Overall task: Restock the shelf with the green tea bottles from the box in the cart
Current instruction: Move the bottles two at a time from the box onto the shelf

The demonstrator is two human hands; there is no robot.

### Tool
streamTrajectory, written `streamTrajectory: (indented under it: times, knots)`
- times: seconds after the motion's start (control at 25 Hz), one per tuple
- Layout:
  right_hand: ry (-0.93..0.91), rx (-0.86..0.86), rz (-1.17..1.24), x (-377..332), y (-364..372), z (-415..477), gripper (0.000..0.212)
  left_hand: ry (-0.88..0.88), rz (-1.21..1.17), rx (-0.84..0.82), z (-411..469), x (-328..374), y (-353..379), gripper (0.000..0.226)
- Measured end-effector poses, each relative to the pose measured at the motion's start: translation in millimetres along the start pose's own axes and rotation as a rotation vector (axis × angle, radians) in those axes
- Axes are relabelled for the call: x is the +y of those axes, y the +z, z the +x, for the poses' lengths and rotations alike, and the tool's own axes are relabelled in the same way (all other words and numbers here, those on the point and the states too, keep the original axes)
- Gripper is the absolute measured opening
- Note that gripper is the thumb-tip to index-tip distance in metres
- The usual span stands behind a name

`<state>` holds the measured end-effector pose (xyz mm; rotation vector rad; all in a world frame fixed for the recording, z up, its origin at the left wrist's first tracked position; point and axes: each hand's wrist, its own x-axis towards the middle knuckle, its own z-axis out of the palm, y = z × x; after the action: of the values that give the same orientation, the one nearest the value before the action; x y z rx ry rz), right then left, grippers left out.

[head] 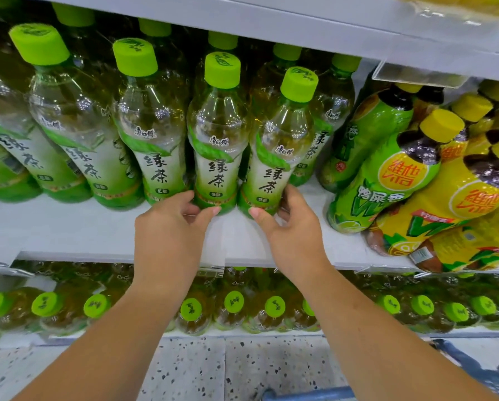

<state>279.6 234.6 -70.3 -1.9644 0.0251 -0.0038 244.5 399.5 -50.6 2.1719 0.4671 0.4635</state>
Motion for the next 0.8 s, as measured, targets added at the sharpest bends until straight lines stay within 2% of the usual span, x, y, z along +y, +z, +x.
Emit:
streamTrajectory:
  times: [0.12,0.32,0.52,0.64,0.8]
  knots:
    - [-0.027,0.004,-0.01,2.4,0.6,1.9,0.054,0.018,-0.009,0.023,-1.8,1.1,0.5,0.051]
    - [-0.019,-0.017,-0.021,3.7,-2.5,3.6,0.056,0.013,0.006,0.004,2.5,0.0,1.8,0.053]
    - [0.024,-0.027,-0.024,6.7,-3.0,6.7,0.06,-0.066,-0.011,-0.026,-1.1,3.2,1.2,0.054]
    - [0.086,-0.058,0.034,5.1,-2.9,9.1,0.061,-0.166,-0.049,-0.058,-1.7,8.1,-2.7,0.055]
    - [0.159,-0.011,0.125,-12.4,-0.5,4.2,0.056,-0.328,-0.138,-0.183,4.7,14.7,-14.3,0.058]
